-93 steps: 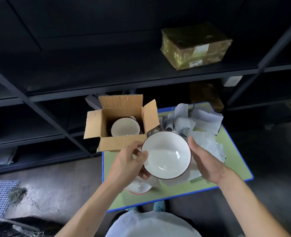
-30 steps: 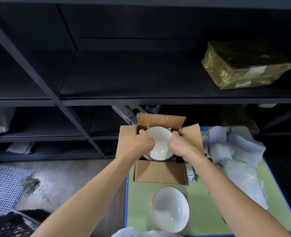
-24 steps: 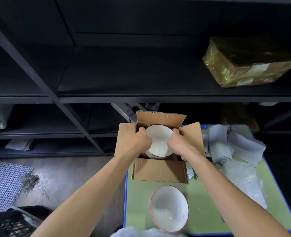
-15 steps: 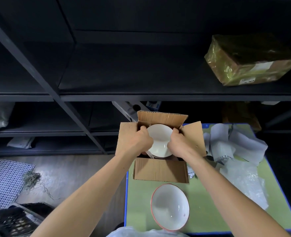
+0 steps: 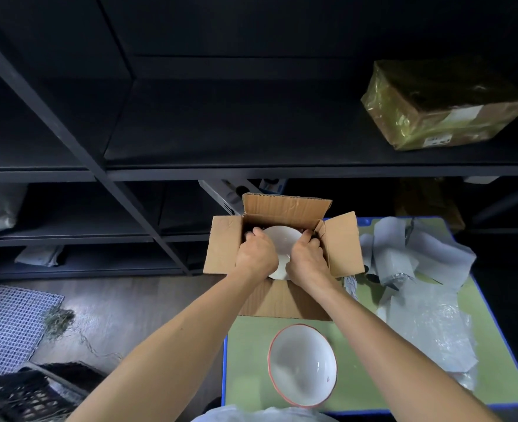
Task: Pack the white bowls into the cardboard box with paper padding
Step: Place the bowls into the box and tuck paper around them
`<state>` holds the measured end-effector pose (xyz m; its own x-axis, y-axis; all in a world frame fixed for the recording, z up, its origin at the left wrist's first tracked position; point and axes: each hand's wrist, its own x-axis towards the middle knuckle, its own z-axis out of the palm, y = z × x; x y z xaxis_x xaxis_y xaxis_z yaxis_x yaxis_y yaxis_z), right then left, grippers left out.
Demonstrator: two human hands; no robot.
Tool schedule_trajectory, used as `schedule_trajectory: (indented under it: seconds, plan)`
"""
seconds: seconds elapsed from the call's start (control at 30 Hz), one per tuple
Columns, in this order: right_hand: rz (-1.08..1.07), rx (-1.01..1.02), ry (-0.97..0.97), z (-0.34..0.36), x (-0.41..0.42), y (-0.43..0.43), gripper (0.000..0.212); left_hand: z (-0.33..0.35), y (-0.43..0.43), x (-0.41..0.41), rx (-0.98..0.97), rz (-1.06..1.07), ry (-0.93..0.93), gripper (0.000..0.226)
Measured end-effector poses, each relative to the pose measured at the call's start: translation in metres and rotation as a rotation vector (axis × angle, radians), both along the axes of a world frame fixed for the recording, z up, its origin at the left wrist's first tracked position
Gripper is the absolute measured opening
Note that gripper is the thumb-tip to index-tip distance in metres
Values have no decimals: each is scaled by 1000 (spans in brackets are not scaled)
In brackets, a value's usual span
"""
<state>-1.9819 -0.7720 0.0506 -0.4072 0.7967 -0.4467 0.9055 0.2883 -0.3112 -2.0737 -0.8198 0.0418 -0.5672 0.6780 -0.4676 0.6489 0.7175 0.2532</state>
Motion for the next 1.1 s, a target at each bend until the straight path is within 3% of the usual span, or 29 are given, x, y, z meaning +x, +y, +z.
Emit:
schedule_trajectory:
  seconds: [0.13,0.33,0.83,1.1]
  plan:
    - [59,57,8,-5,3,-3,77,1,3,1,-78,-41,-27,57]
    - [136,87,-54,-8,5,0,82,-3,3,1,-167,-156,72,59]
    - [409,239,-377,11,2,21,50,-1,-4,3,-125,-211,164,54]
    - [362,224,-335,13,3,19,48,-1,-3,-1,-112,-117,117,64]
